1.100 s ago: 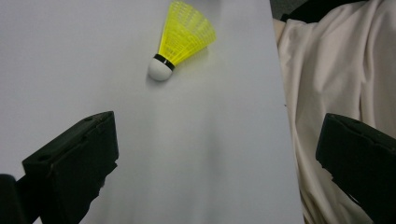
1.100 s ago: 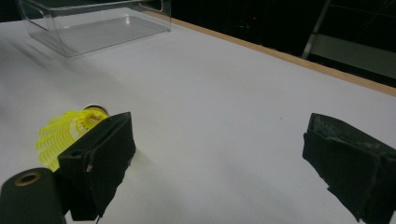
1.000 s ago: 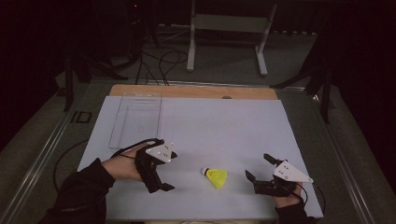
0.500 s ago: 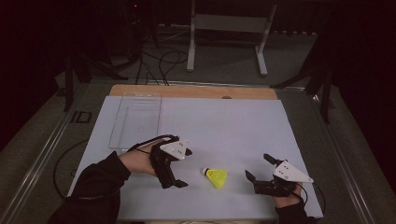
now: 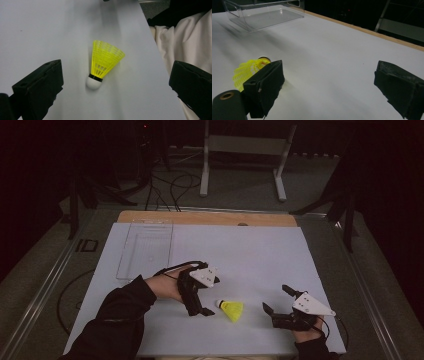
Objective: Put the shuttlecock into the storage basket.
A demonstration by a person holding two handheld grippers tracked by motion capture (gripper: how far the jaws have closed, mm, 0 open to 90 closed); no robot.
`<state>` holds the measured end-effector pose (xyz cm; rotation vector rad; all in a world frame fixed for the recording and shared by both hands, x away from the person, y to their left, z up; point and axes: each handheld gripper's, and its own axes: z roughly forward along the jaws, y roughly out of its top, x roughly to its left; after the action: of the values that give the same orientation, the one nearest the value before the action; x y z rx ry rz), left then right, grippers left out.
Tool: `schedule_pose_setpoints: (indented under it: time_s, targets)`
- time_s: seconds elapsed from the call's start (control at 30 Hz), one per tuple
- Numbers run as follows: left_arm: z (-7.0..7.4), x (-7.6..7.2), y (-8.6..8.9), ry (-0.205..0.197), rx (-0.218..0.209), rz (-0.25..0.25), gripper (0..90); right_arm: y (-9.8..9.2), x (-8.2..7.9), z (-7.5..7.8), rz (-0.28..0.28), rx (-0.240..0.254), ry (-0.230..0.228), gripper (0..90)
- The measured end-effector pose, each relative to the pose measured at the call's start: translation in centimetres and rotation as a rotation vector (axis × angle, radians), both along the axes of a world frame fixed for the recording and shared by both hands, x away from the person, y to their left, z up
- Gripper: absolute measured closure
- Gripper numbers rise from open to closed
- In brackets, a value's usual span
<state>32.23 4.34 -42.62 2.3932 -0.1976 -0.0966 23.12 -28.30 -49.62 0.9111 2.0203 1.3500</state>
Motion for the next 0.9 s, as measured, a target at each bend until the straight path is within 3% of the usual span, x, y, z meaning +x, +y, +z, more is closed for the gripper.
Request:
schedule_pose_setpoints:
  time_s: [0.2,0.53,0.67,0.9]
  targets:
    - [-1.2,0.5,-1.2,0.013,0.016,-0.025,0.0,-0.1,0.0,0.0,-0.002,0.007,0.004,8.9]
    - [-3.1,0.9,-2.3,0.004,0.056,-0.034,1.6,-0.1,0.0,0.0,0.002,0.007,0.006,8.9]
    - [-4.3,1.4,-2.8,0.006,0.090,-0.047,10.8,-0.1,0.0,0.0,0.003,0.007,0.008,8.9]
    - [-5.3,1.9,-3.1,0.009,0.139,-0.066,18.4,-0.1,0.0,-0.1,0.005,0.010,0.010,8.9]
